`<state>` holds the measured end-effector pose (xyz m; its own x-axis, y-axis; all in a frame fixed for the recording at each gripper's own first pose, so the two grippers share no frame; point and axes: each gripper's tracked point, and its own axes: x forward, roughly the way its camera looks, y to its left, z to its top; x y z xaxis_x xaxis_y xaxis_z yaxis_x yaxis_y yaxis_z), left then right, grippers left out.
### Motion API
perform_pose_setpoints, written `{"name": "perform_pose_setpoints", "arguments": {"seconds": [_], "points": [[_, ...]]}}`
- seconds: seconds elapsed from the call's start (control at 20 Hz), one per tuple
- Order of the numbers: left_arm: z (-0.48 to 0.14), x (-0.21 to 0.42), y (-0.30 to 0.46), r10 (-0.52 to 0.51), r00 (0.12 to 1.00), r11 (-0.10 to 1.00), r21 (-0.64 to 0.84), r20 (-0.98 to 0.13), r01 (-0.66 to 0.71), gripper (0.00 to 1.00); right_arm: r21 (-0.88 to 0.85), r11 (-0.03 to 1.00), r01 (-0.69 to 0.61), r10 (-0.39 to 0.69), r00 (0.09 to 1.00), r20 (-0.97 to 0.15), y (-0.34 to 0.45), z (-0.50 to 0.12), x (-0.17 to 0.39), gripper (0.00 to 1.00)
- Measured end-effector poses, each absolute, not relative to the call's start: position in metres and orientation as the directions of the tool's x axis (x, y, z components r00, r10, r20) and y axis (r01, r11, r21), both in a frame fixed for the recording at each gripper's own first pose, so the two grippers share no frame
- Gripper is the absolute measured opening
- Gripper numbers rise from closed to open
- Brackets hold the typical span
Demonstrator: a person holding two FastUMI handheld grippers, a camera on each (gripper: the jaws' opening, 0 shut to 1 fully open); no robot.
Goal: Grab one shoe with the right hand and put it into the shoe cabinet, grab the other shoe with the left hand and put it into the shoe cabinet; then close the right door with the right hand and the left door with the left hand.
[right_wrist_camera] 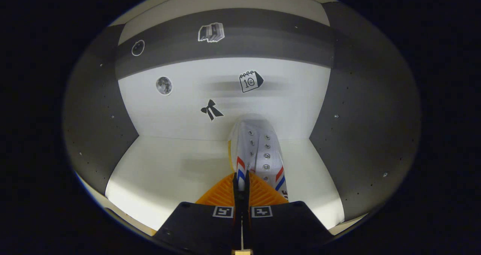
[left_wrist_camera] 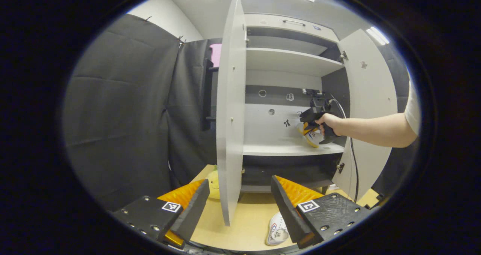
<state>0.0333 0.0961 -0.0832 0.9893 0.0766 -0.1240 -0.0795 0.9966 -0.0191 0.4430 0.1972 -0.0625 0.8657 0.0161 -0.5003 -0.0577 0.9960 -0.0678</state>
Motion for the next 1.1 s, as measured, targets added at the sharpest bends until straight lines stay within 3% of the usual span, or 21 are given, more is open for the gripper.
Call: {"name": "perform_pose_setpoints", "arguments": {"seconds": [0.15, 0.2, 0.25, 0.3, 0.35, 0.5, 0.85, 1.0, 1.1], "points": [[-0.083, 0.026, 0.104, 0.098, 0.988, 0.994, -0.026, -0.123, -0.102, 0.96, -0.037, 0.999, -0.029, 0.007, 0.868, -0.496, 0.193, -0.058, 0.439, 0.11], [-0.085, 0.023, 0.106, 0.101, 0.987, 0.994, -0.029, -0.126, -0.105, 0.96, -0.005, 0.999, -0.047, 0.039, 0.879, -0.475, 0.200, -0.052, 0.438, 0.22], [-0.087, 0.021, 0.106, 0.100, 0.986, 0.994, -0.039, -0.131, -0.106, 0.96, 0.007, 0.999, -0.050, 0.047, 0.890, -0.453, 0.202, -0.044, 0.436, 0.23], [-0.086, 0.020, 0.107, 0.092, 0.987, 0.993, -0.056, -0.135, -0.101, 0.96, 0.001, 0.999, -0.041, 0.038, 0.901, -0.433, 0.200, -0.036, 0.430, 0.36], [-0.087, 0.018, 0.106, 0.083, 0.987, 0.993, -0.073, -0.136, -0.094, 0.94, -0.002, 0.998, -0.057, 0.051, 0.909, -0.413, 0.203, -0.030, 0.425, 0.38], [-0.100, 0.016, 0.103, 0.054, 0.987, 0.993, -0.099, -0.153, -0.069, 0.98, -0.056, 0.996, -0.075, 0.051, 0.936, -0.347, 0.200, -0.007, 0.397, 1.00], [-0.177, 0.018, 0.036, -0.229, 0.925, 0.957, -0.246, -0.303, 0.157, 0.96, -0.112, 0.992, -0.061, 0.056, 0.997, -0.050, 0.177, 0.075, 0.292, 0.99], [-0.208, 0.018, 0.011, -0.311, 0.879, 0.939, -0.257, -0.360, 0.227, 0.94, -0.105, 0.994, -0.020, 0.022, 1.000, 0.021, 0.154, 0.083, 0.238, 0.94], [-0.230, 0.025, -0.001, -0.333, 0.852, 0.936, -0.247, -0.403, 0.249, 0.96, -0.085, 0.996, 0.018, -0.012, 0.997, 0.071, 0.137, 0.081, 0.202, 0.99]]}}
